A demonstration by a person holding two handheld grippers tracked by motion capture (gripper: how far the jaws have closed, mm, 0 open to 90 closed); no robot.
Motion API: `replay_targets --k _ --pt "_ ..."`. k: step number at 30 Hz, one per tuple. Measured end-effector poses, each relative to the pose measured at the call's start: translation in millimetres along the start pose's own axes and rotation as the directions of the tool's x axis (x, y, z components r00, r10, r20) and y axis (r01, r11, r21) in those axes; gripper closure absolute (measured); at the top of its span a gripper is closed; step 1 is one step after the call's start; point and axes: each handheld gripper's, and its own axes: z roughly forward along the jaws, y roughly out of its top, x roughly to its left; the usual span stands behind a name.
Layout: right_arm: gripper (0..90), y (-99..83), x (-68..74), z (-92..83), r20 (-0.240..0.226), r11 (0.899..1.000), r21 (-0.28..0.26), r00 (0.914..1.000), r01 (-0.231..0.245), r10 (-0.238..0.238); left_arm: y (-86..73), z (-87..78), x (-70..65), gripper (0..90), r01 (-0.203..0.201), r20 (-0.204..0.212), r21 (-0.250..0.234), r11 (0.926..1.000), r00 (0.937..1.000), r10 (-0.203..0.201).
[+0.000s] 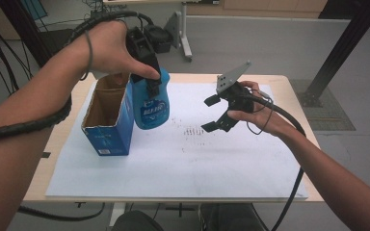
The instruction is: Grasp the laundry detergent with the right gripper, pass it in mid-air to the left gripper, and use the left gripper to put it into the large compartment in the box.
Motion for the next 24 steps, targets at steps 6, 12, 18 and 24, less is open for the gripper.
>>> replay_targets --k 6,12,18,24 --pt "8.2 -3.8 -1.9 -22.3 0.042 0.999 0.039 0.9991 -0.009 0.007 -9.4 -20.9 21.3 37.9 0.181 -0.022 -0.019 0.9832 0.9831 -0.182" --pt "8.3 -8.1 -2.9 -39.3 0.076 0.998 0.066 0.9971 -0.018 0.013 -20.6 -41.6 43.4 37.9 0.348 -0.047 -0.045 0.9366 0.9357 -0.35" --pt "9.0 -13.2 -3.1 -51.4 0.103 0.997 0.08 0.9946 -0.02 0.012 -30.4 -54.2 59.7 37.9 0.476 -0.058 -0.061 0.8774 0.8758 -0.479" --pt "9.0 -17.3 -2.5 -56.9 0.112 0.996 0.079 0.9936 -0.027 0.018 -35.2 -55.9 70.3 37.9 0.57 -0.044 -0.072 0.8182 0.8177 -0.574"
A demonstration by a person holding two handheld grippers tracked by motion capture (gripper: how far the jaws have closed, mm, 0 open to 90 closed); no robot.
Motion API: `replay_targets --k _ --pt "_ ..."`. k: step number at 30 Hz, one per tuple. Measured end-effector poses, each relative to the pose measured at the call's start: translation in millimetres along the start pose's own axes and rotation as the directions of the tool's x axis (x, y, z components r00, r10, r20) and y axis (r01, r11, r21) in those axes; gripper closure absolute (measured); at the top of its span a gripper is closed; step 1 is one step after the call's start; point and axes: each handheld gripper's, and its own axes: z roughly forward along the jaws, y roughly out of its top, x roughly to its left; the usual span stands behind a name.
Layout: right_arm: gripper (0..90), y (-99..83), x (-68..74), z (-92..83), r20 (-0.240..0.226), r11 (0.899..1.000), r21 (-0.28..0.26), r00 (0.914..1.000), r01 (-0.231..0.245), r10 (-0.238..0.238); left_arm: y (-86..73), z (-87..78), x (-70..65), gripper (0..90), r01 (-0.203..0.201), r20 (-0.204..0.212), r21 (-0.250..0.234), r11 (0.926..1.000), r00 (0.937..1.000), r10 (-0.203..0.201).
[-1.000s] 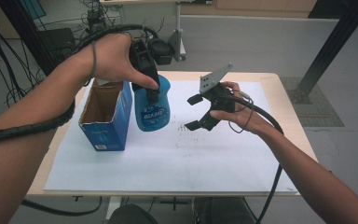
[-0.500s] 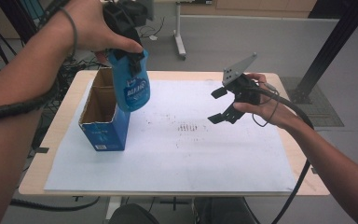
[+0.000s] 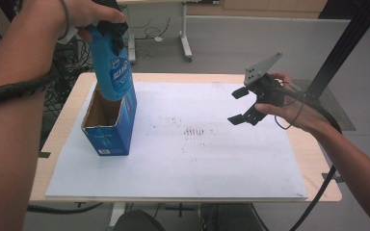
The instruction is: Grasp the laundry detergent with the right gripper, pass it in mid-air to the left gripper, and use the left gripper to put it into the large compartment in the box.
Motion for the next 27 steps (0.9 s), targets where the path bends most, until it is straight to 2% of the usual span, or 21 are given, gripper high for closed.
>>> replay_targets --k 4,6,9,11,14,16,21,27 --pt "9.0 -3.9 -0.1 -3.1 0.007 1.0 -0.001 1.0 -0.006 0.006 1.7 2.1 10.8 37.9 0.074 0.001 -0.005 0.9972 0.9973 -0.074" --pt "9.0 -5.6 -0.8 -4.9 0.013 1.0 -0.001 0.9999 -0.009 0.009 2.4 3.3 17.4 37.9 0.113 -0.003 -0.006 0.9936 0.9936 -0.113" --pt "9.0 -7.6 -2.0 -7.5 0.018 1.0 -0.004 0.9998 -0.013 0.013 3.3 6.3 26.6 37.9 0.158 -0.022 -0.008 0.9874 0.9871 -0.158" --pt "9.0 -8.8 -3.2 -8.6 0.022 1.0 -0.002 0.9997 -0.012 0.012 3.9 9.1 31.2 37.9 0.172 -0.029 -0.014 0.9851 0.9847 -0.172" --pt "9.0 -10.5 -4.7 -10.0 0.029 1.0 -0.001 0.9994 -0.017 0.017 4.0 16.0 42.6 38.0 0.224 -0.012 -0.015 0.9745 0.9745 -0.224" --pt "9.0 -11.3 -5.8 -10.4 0.031 1.0 -0.001 0.9993 -0.02 0.02 3.9 22.0 49.2 38.0 0.261 -0.001 -0.02 0.9651 0.9653 -0.261" --pt "9.0 -14.5 -8.0 -9.4 0.032 1.0 0.002 0.9992 -0.024 0.024 3.7 36.3 58.7 38.0 0.31 -0.011 -0.018 0.9504 0.9505 -0.311" --pt "9.0 -16.4 -10.7 -6.3 0.028 1.0 0.009 0.9992 -0.029 0.029 2.0 53.9 67.5 38.0 0.335 -0.017 -0.039 0.9414 0.9418 -0.336"
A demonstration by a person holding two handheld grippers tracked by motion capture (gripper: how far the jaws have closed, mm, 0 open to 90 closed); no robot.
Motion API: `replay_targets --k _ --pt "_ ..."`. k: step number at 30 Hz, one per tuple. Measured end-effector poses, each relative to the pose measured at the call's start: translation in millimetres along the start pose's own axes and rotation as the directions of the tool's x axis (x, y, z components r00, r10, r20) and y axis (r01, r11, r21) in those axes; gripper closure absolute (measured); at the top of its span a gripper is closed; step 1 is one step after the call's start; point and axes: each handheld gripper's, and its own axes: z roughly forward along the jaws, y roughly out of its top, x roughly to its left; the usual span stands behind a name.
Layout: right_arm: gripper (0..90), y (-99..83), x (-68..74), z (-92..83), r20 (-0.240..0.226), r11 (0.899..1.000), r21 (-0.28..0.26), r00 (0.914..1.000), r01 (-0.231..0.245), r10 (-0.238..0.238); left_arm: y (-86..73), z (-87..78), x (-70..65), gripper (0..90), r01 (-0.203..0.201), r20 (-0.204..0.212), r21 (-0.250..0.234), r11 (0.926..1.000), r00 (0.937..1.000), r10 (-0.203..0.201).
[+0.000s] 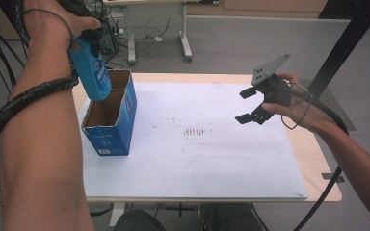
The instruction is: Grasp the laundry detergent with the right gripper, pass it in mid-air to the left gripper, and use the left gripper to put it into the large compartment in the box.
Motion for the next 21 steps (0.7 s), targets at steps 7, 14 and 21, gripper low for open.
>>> replay_targets --k 7,14,21 --pt "9.0 3.9 1.1 1.5 -0.006 1.0 -0.008 0.9999 0.008 -0.008 -1.4 21.7 3.7 38.0 0.009 0.004 0.008 0.9999 0.9999 -0.01" --pt "9.1 2.2 0.4 1.3 -0.003 1.0 -0.003 1.0 0.005 -0.005 -7.3 44.9 9.0 37.9 0.02 0.012 0.014 0.9997 0.9997 -0.02" --pt "9.1 2.0 0.3 0.7 0.005 1.0 0.0 1.0 0.003 -0.003 -12.9 66.1 12.1 37.9 0.024 0.027 0.007 0.9997 0.9993 -0.025"
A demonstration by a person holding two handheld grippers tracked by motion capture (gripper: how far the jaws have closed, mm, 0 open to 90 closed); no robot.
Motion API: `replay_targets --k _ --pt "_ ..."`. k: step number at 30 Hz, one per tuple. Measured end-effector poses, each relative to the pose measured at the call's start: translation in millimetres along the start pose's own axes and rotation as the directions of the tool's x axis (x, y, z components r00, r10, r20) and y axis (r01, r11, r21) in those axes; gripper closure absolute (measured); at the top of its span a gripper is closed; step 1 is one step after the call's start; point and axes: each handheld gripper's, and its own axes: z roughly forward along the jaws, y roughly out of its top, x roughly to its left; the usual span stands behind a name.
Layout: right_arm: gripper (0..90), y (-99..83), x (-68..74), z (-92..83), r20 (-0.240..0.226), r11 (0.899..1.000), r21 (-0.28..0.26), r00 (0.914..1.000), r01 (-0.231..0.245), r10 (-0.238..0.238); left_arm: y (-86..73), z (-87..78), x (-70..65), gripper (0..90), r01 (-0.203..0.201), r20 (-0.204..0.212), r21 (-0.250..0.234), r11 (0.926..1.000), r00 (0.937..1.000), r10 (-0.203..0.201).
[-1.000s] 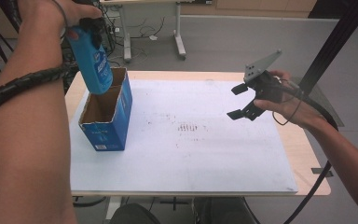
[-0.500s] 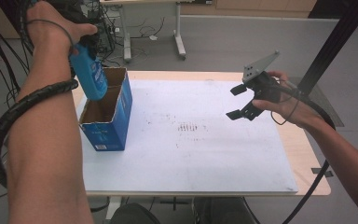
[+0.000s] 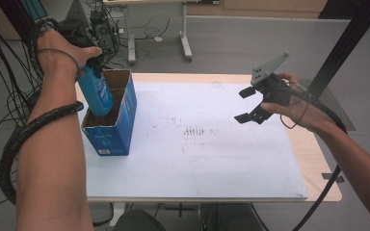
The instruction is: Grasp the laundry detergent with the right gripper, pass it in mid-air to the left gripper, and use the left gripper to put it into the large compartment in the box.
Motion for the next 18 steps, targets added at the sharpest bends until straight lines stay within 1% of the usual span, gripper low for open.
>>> replay_targets --k 4,9,12,15,16,18 --pt "9.1 0.3 0.1 0.1 0.002 1.0 0.002 1.0 0.001 -0.001 -1.6 10.8 0.0 37.9 0.0 0.0 0.003 1.0 1.0 0.0" --pt "9.1 -1.1 -0.2 1.4 0.004 1.0 0.006 1.0 -0.002 0.002 -3.9 28.9 0.0 37.9 -0.001 0.005 0.016 0.9999 1.0 0.001" --pt "9.1 -2.0 -0.6 2.6 0.005 1.0 0.01 1.0 -0.002 0.002 -5.0 40.1 -1.6 37.9 -0.011 0.002 0.026 0.9996 0.9999 0.011" --pt "9.0 -2.8 -1.0 4.8 0.004 1.0 0.011 1.0 -0.004 0.004 -6.1 50.9 -2.8 37.9 -0.013 0.007 0.031 0.9994 0.9999 0.013" --pt "9.1 -3.0 -1.1 5.3 0.002 1.0 0.011 1.0 -0.004 0.004 -6.6 56.7 -3.9 37.9 -0.017 0.006 0.036 0.9992 0.9998 0.017" --pt "9.1 -4.1 -1.2 6.8 0.001 1.0 0.014 1.0 -0.007 0.007 -6.9 61.7 -4.8 37.9 -0.02 0.003 0.037 0.9991 0.9998 0.02"
